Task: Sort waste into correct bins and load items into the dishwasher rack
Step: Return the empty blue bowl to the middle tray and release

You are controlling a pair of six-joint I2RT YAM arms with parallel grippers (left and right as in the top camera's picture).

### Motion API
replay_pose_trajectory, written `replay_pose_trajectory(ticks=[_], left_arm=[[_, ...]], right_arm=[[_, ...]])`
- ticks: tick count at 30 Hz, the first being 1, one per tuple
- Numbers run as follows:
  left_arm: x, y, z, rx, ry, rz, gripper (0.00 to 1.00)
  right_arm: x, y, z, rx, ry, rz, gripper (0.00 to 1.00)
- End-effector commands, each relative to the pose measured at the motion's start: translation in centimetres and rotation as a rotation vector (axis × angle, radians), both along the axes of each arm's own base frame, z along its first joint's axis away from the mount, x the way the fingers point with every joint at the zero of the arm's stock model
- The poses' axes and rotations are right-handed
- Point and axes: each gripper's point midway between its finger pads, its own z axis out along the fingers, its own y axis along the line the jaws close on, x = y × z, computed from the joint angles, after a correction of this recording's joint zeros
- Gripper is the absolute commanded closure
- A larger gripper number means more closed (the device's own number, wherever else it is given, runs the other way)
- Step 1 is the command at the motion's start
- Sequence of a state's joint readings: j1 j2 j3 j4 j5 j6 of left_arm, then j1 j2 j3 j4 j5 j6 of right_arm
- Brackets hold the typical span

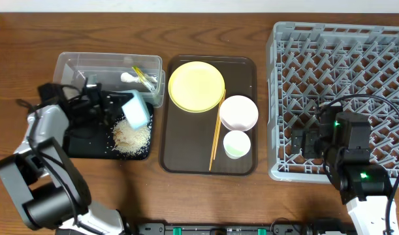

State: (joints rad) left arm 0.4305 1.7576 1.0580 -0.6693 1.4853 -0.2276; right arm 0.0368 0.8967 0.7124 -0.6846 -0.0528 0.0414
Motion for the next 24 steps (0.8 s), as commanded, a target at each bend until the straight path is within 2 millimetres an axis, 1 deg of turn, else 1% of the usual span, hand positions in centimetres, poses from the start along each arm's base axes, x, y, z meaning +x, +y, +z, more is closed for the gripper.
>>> replay_pose_trajectory(ticks=[1, 6, 10, 13, 16, 19, 21, 22, 24], left_arm=[[-0.8, -2.8, -0.1, 0.186, -0.041, -0.076, 0.94], [-2.3, -7.8, -2.6, 0.53, -0.056, -0.227, 0.94], [-3.7, -10.8, -5.7, 0.799, -0.064, -0.352, 0.94], [-4.5, -12.4, -7.6, 0.994, -0.096, -0.427, 0.94], [-4.8, -13.5, -8.6, 1.156, -0.156, -0.464, 0.94], [-4.8, -14.9, -8.6, 1.225, -0.226, -0.483, 0.93], [-4.9, -16.3, -8.4, 1.222, -0.275, -0.498, 0.93], [-5.0, -16.9, -8.3, 1.218, -0.293, -0.504, 0.89], [-5.1, -17.7, -8.2, 1.213, -0.32, -0.515, 0.89]], right_arm=[[0.3, 0.3, 0.8, 0.008, -0.018, 0.007, 0.01], [0.3, 0.3, 0.8, 0.008, -0.018, 0.007, 0.01], [0.3, 0.3, 0.8, 0.008, -0.018, 0.007, 0.01], [0.3, 0.3, 0.8, 0.009, -0.018, 0.007, 0.01], [0.3, 0.3, 0.8, 0.009, -0.018, 0.007, 0.01], [0.3, 0.3, 0.8, 0.009, -0.018, 0.007, 0.01], [0.3, 0.3, 0.8, 0.009, -0.018, 0.007, 0.01], [0.3, 0.3, 0.8, 0.009, -0.018, 0.007, 0.01], [0.3, 0.3, 0.8, 0.009, -0.018, 0.007, 0.01]])
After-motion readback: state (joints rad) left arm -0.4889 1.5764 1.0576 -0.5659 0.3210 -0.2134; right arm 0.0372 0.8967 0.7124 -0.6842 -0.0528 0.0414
